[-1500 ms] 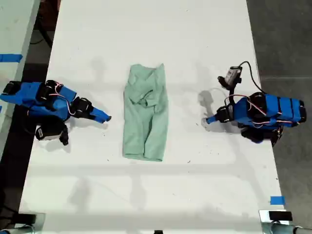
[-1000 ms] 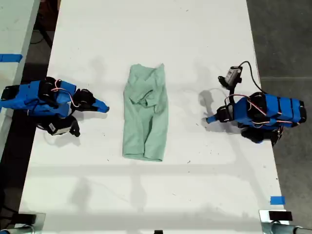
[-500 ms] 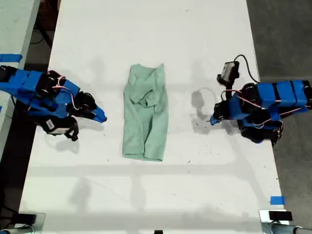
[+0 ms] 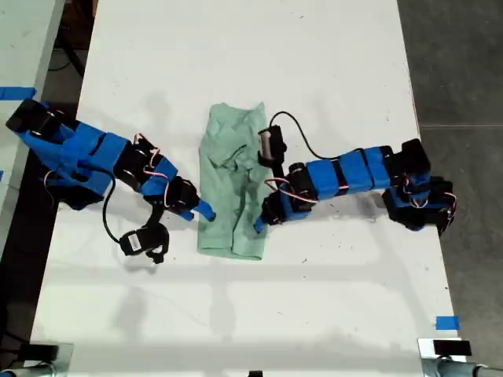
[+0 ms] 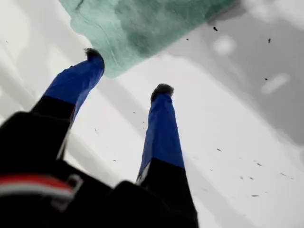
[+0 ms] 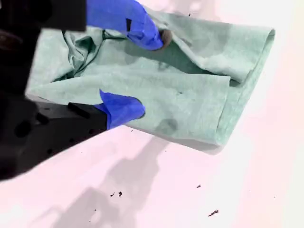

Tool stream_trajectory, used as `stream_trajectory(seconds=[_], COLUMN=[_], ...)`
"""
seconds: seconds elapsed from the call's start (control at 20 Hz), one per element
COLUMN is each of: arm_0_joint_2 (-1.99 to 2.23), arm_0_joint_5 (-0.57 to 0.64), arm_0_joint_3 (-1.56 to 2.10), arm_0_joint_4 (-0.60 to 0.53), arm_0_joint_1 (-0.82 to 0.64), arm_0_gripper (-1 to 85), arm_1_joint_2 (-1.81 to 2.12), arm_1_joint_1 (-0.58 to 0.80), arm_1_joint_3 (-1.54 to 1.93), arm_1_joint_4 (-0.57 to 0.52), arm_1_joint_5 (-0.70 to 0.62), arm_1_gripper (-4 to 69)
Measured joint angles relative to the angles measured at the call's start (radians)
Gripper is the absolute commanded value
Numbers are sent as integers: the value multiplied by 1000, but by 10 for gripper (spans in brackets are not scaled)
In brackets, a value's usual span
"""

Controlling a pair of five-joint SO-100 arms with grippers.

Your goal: Fold t shirt

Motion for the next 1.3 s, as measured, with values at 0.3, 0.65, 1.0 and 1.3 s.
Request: stream_trajectory(seconds=[0.3, 0.65, 1.0, 1.3], arm_0_joint_2=[-107, -291, -344, -506], arm_0_joint_5=[-81, -92, -101, -84], arm_0_joint_3=[57, 49, 49, -117], arm_0_joint_4=[-117, -118, -147, -196], arm_0_joint_1=[-28, -38, 46, 54], arm_0_gripper=[203, 203, 200, 42], arm_1_joint_2=[-114, -202, -236, -265], arm_1_joint_1=[-43, -54, -54, -54], arm_1_joint_3=[-15, -15, -15, -15], arm_1_joint_4=[-120, -179, -198, -230], arm_1_joint_5=[244, 288, 288, 276], arm_1_gripper=[205, 199, 198, 121])
